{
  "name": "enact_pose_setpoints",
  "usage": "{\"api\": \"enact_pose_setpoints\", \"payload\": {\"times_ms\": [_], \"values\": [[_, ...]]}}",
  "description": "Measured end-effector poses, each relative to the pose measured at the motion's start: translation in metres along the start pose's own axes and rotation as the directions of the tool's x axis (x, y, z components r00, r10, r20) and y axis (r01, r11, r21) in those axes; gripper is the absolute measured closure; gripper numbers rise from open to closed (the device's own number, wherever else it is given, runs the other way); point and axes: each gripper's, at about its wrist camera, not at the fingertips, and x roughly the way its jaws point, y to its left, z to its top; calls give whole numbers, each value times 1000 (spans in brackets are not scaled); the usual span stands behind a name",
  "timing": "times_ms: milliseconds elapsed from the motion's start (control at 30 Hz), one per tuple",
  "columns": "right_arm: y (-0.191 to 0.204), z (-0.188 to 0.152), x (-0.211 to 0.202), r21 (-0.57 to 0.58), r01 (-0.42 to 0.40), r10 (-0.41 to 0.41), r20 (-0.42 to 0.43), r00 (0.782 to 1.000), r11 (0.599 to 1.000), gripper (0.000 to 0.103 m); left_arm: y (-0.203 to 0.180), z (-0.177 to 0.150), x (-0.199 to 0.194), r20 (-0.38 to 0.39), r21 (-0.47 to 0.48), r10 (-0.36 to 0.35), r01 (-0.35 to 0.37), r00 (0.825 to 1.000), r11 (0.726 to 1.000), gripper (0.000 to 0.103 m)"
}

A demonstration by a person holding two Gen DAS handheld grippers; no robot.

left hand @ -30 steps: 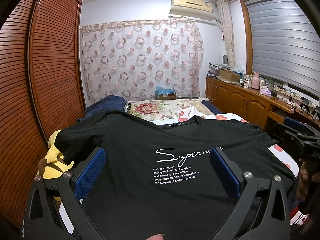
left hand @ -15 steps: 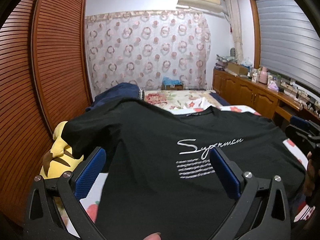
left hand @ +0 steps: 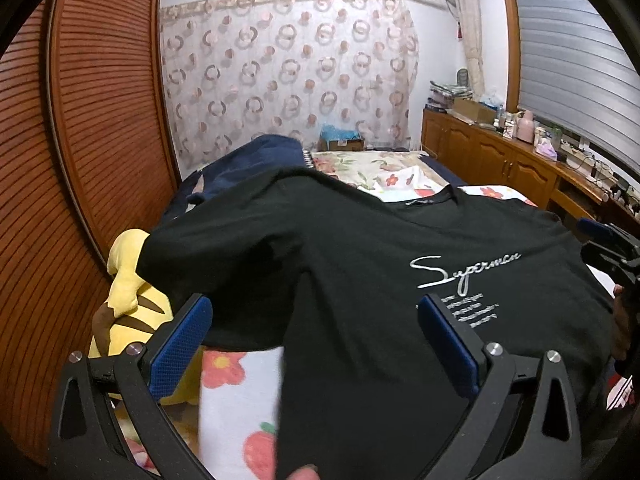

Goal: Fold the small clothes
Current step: 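Grasp the T-shirt sleeve edge with the left gripper and lift it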

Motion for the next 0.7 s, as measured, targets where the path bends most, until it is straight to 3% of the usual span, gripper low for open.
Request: {"api": "enact_pose_setpoints", "payload": {"times_ms": [167,500,700], "values": [[-2,-5,5,-7,-16,16,-19,1000,1000,0,36,6,8,-20,-61,-17,16,1000,998,30],[-3,8,29,-30,-47,45,-65,997,998,0,100,19,37,-37,-175,-22,16,999,984,41],[0,11,38,-30,-70,68,-67,995,997,0,114,1,70,-109,-214,-47,23,993,977,46]]}}
